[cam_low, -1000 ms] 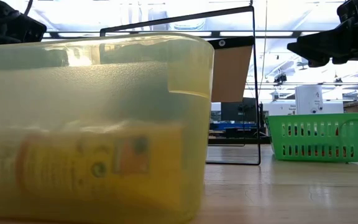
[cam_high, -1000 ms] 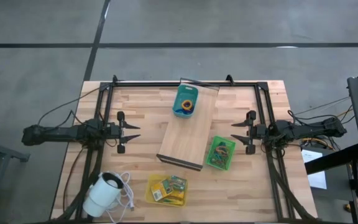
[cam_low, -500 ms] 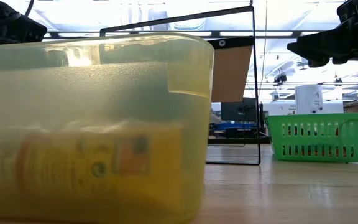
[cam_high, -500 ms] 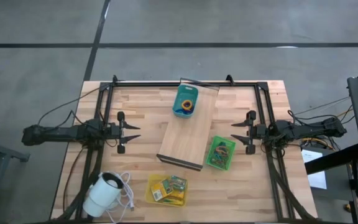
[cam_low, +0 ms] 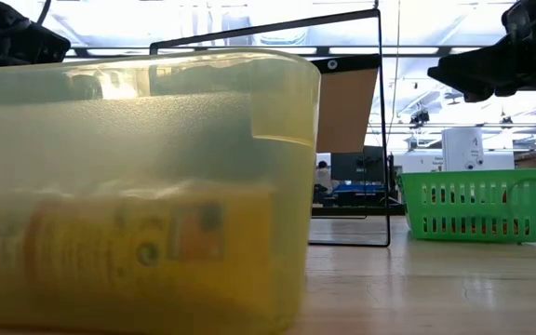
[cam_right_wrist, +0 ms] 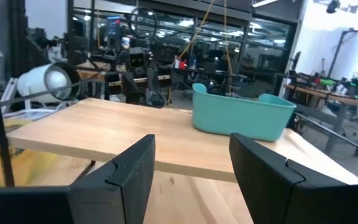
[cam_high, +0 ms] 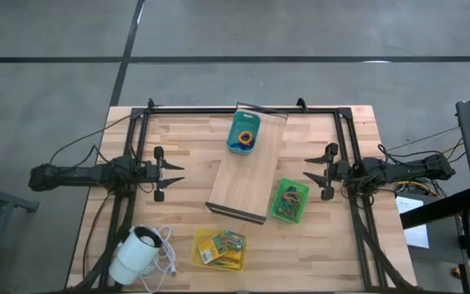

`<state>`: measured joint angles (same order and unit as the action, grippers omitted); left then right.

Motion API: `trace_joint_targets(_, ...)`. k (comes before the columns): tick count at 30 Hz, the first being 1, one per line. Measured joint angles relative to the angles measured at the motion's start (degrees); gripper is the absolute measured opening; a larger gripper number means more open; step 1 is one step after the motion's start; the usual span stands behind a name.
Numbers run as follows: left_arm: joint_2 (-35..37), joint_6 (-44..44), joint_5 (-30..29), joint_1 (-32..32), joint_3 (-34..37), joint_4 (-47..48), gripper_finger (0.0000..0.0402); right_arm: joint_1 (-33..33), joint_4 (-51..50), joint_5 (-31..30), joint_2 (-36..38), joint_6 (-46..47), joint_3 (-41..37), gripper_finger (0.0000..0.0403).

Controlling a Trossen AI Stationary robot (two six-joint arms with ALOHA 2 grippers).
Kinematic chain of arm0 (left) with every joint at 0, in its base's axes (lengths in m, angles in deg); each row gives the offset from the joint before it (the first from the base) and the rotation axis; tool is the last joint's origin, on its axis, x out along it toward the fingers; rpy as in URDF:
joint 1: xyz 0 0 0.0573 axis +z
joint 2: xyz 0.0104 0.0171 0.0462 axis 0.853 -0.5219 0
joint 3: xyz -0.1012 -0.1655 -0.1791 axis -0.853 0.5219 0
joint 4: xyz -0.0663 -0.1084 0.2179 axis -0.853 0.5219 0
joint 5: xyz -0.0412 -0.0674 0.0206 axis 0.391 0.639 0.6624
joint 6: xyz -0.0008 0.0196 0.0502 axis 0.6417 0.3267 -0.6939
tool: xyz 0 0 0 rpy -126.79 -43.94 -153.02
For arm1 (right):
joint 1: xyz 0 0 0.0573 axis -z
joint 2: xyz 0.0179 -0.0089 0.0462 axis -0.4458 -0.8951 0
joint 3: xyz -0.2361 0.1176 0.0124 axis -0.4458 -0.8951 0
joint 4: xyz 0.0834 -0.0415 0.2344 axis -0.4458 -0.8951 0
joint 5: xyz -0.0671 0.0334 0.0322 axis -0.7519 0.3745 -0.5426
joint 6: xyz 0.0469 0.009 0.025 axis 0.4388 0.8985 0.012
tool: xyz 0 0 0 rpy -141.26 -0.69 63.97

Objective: Pick & Place Office Desk Supplies
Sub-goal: Put the green bin on the shelf

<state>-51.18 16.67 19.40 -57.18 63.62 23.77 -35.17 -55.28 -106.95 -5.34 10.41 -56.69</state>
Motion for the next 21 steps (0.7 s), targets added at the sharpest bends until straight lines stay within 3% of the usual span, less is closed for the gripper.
trace_joint_targets(6, 0.00, 0.00, 0.00, 0.00, 0.00, 0.00, 0.0145, 0.03, -3.12, -0.47, -1.16, 1.22, 1.62, 0.0206)
trace_joint_targets(11, 0.00, 0.00, 0.00, 0.00, 0.00, 0.00, 0.0145, 0.01, -10.77, -0.68, -7.43, 4.77, 7.89, 0.0206)
trace_joint_targets(21, 0.00, 0.00, 0.00, 0.02, 0.02, -0.02, 0.0145, -0.03, -38.63, -1.00, -28.72, 28.71, 22.21, 0.0206)
